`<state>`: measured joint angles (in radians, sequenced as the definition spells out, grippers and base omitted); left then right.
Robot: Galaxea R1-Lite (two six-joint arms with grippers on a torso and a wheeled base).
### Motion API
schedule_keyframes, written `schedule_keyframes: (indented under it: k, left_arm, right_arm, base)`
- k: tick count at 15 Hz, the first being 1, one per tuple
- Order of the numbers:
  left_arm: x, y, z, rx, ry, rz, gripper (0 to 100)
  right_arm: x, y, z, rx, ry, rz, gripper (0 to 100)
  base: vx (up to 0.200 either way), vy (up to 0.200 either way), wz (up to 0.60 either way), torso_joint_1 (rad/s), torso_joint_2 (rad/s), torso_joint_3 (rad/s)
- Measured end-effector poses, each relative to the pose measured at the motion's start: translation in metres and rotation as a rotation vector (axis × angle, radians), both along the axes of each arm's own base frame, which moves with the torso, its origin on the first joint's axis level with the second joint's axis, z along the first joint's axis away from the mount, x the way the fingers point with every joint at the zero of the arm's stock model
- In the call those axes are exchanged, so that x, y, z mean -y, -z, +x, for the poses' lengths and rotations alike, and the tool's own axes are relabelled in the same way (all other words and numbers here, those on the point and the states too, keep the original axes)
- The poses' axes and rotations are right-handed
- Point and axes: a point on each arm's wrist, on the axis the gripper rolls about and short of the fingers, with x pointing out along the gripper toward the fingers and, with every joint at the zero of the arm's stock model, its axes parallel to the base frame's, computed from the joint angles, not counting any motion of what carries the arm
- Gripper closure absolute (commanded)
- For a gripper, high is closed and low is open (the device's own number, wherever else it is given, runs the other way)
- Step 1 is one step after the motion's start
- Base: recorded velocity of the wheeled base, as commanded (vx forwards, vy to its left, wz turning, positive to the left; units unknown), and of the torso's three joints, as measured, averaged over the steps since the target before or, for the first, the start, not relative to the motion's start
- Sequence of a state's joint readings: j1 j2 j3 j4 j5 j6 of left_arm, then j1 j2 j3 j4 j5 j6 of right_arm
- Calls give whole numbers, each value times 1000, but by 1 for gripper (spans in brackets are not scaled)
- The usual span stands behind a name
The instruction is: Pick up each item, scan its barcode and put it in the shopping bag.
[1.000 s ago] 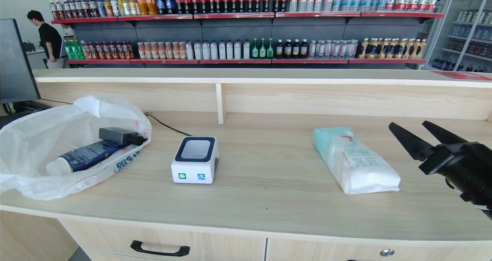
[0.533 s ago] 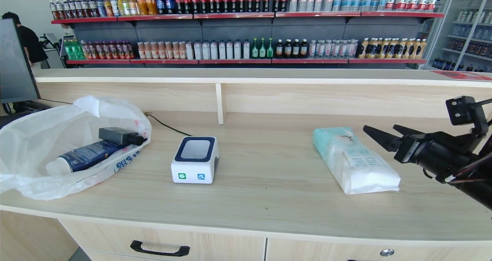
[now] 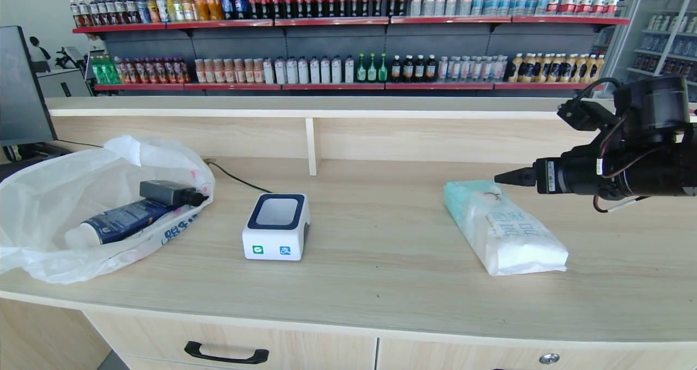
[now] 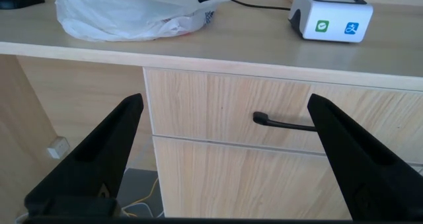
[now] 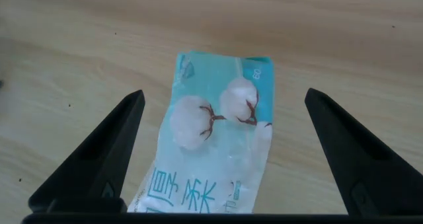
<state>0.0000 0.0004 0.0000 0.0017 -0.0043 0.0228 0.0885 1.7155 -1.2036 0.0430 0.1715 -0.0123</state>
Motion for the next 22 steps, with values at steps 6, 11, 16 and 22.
schedule_keyframes:
  k: [6,11,16,22]
  left_arm:
    - [0,0,0,0,0,0,0]
    - [0,0,0,0,0,0,0]
    - [0,0,0,0,0,0,0]
    - [0,0,0,0,0,0,0]
  right_arm:
    - [-5,23,-17,-158,61,-97,0]
    - [-23,22,-14,-151,35,-110,0]
    - [-29,-3,-9,-84,126,-122,0]
    - [-62,14,-34,-210,220,-85,0]
  base:
    - [0,0,0,0,0,0]
    - [0,0,0,0,0,0]
    - [0,0,0,0,0,0]
    - [0,0,0,0,0,0]
